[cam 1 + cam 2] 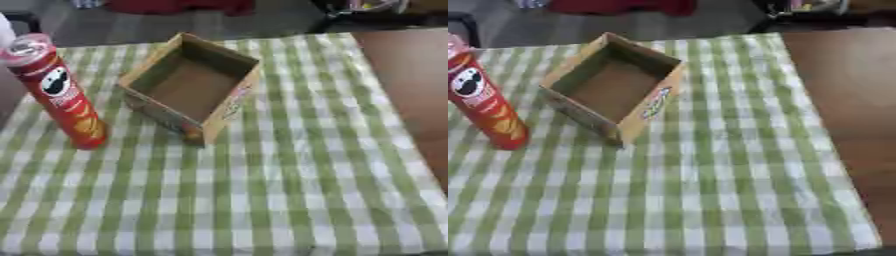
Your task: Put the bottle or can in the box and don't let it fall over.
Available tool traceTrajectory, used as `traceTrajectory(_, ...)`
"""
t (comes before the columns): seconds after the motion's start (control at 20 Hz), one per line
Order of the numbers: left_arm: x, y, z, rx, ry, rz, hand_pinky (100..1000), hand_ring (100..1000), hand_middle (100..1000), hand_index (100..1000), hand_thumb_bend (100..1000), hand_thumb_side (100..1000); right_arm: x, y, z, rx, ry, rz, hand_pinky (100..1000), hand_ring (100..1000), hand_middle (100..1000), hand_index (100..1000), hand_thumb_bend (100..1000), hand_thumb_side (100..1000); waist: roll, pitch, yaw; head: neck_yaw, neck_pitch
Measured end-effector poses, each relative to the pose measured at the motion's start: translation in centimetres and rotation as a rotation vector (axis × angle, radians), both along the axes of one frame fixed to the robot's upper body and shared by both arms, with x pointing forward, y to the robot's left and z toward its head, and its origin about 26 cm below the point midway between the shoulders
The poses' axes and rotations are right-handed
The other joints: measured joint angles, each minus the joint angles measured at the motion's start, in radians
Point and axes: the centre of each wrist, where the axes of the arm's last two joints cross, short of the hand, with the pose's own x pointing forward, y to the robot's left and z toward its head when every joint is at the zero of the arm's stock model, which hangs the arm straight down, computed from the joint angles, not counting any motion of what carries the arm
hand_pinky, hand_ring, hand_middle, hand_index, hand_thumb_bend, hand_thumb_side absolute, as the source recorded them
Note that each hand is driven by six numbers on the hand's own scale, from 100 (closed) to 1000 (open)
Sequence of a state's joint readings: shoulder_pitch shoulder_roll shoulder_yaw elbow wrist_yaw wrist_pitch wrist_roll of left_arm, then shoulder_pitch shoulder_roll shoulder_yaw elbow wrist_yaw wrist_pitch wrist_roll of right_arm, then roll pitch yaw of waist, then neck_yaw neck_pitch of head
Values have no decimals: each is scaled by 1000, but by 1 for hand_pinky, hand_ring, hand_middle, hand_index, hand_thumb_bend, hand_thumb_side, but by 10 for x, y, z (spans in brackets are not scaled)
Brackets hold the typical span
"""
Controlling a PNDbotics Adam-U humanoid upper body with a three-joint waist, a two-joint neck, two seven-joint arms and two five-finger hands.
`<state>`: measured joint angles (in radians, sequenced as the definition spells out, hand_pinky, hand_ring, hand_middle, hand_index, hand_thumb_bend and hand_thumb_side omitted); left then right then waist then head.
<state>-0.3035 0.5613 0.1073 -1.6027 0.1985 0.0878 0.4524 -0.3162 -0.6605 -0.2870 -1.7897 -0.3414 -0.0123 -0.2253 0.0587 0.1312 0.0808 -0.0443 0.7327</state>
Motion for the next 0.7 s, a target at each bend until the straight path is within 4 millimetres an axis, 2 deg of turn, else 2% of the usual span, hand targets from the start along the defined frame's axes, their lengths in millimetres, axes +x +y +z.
traceTrajectory(0.05,0,-1,-1,4,13,-11,786,832,850,916,142,822,0,1,-1,-2,6,3,854,896,859,918,100,549,0,0,0,0,-6)
traceTrajectory(0.4,0,-4,-5,23,73,-70,786,831,846,913,129,824,1,4,-10,-14,48,14,854,895,857,919,100,546,0,5,1,-2,-40)
traceTrajectory(0.6,-1,-4,-8,33,99,-84,796,846,862,925,151,784,1,5,-12,-18,58,20,854,895,857,920,100,545,0,6,1,-2,-41)
traceTrajectory(0.65,-2,-5,-9,36,103,-92,807,856,867,925,214,735,1,6,-12,-22,60,20,854,895,857,920,100,545,0,6,1,-2,-41)
traceTrajectory(0.7,-2,-5,-10,38,108,-100,811,859,866,925,238,709,1,6,-13,-24,61,22,854,895,857,920,100,545,0,7,0,-2,-41)
